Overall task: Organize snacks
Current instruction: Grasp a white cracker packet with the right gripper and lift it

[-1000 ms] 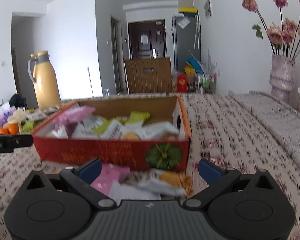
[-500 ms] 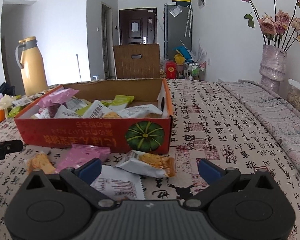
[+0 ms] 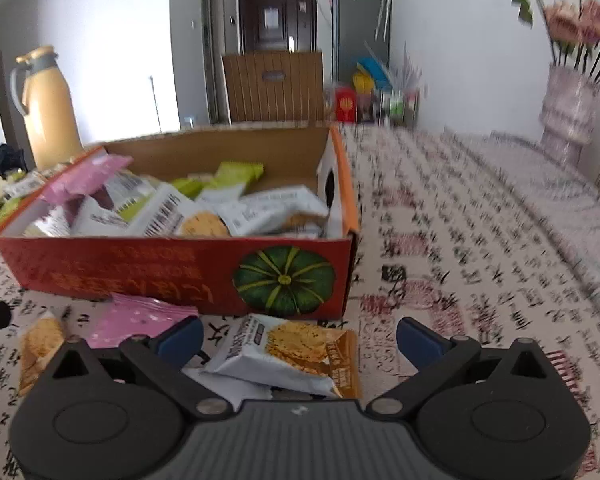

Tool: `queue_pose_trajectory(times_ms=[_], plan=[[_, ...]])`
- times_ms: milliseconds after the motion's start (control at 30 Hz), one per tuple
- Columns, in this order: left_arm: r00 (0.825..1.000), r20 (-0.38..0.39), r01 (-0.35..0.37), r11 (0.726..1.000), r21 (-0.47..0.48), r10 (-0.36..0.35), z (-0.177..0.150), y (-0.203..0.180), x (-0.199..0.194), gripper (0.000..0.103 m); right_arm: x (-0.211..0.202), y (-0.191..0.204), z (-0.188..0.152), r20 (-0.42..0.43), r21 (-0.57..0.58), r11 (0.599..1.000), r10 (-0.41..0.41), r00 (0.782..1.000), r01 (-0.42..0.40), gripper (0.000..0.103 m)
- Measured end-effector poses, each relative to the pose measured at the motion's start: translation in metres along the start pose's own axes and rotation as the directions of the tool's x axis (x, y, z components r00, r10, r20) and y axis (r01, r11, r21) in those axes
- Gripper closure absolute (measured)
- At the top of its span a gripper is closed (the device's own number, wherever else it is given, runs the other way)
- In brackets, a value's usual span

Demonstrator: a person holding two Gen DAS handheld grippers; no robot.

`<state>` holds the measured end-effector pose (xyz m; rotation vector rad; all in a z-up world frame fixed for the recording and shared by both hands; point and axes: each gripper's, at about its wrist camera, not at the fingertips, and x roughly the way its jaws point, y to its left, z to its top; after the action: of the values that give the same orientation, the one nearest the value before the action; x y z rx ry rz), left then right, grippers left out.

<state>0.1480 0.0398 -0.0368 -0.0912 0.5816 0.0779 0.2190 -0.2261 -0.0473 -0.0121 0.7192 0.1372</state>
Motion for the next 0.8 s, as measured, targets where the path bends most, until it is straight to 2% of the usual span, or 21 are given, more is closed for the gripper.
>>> queue_pose_trajectory(times_ms=[167, 267, 333, 667, 700, 767, 800], plan=[[1.000, -0.008, 0.008, 1.000, -0.004, -0.008, 0.000, 0.001, 0.001, 0.000, 0.019, -0.002, 0.000, -0.057, 0.026, 0.999, 0.023, 0.998, -0.022, 0.008], [1.000, -0.013, 0.015, 1.000, -0.011, -0.015, 0.000, 0.002, 0.002, 0.000, 0.019, 0.003, -0.003, -0.052, 0.001, 1.000, 0.003, 0.999, -0.003, 0.015], [1.000, -0.014, 0.018, 1.000, -0.013, -0.018, 0.000, 0.003, 0.002, 0.000, 0.017, 0.004, -0.004, -0.045, -0.010, 1.000, -0.001, 0.999, 0.000, 0.027], [1.000, -0.015, 0.017, 1.000, -0.013, -0.018, 0.000, 0.002, 0.002, 0.000, 0.008, 0.005, -0.010, -0.020, -0.039, 0.999, 0.018, 1.000, -0.019, 0.046], [1.000, -0.015, 0.017, 1.000, -0.013, -0.018, 0.000, 0.002, 0.002, 0.000, 0.008, 0.005, -0.009, -0.018, -0.040, 0.999, 0.018, 1.000, -0.019, 0.050], [1.000, -0.016, 0.017, 1.000, -0.014, -0.017, 0.000, 0.003, 0.002, 0.000, 0.005, 0.005, -0.011, -0.011, -0.040, 0.999, 0.017, 1.000, -0.018, 0.072], [1.000, -0.016, 0.016, 1.000, -0.014, -0.017, 0.000, 0.003, 0.002, 0.000, 0.004, 0.004, -0.011, -0.008, -0.037, 0.999, 0.025, 1.000, -0.025, 0.086]])
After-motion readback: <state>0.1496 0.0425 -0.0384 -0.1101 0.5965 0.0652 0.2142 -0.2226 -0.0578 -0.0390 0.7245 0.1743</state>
